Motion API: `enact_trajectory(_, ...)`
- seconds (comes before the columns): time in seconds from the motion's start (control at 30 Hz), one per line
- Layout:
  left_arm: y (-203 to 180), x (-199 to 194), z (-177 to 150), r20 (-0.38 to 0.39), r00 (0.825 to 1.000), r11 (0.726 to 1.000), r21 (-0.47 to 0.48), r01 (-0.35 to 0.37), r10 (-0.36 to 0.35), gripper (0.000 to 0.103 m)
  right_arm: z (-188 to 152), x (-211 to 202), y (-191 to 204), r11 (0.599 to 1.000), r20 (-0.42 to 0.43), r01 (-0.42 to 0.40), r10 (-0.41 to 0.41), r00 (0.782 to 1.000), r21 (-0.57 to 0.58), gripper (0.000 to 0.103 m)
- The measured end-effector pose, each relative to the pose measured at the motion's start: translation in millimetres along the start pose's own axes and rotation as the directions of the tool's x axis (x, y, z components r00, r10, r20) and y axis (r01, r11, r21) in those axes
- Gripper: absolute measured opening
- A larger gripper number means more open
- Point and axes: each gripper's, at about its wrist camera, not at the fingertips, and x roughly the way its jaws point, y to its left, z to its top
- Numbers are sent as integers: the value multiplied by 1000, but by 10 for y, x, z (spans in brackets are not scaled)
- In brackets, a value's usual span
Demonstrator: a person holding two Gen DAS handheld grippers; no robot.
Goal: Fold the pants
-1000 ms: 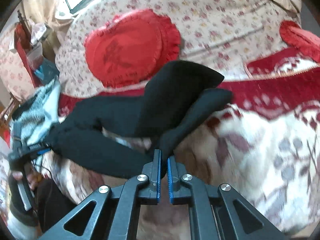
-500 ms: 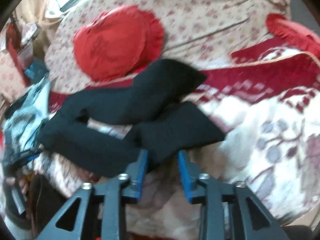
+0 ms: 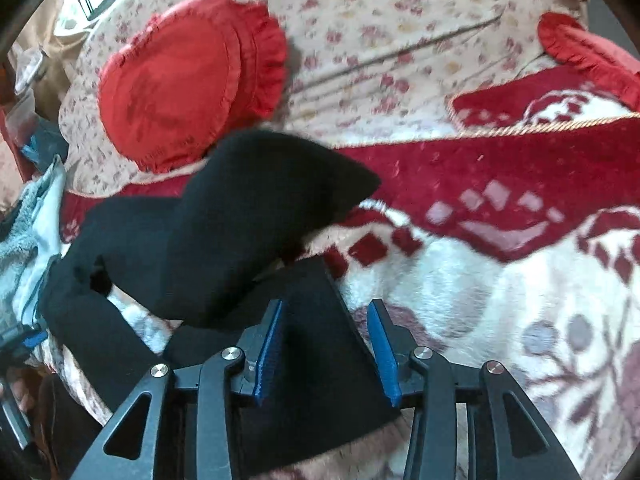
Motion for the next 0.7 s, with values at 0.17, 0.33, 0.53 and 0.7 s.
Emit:
enact_trajectory(0.17,-94,110,129,17,999,999,18,-48,48,41,-36,76,53,999,18,-34,35,999,-33,41)
enact_trajectory(0.33,-281,184,120,60,987,979,130,-158,151,41,-45,151,105,998,8,-35,35,999,-45,41)
enact_trajectory(0.53,-257,240,108,81,977,968,140,-209,200,57,-23,180,93,999,11,-44,45,999,-30,41)
enact_trajectory(0.7,-183,272,101,65,977,970,119,-211,204,64,-33,175,112,998,18,-38,39,999,-47,41)
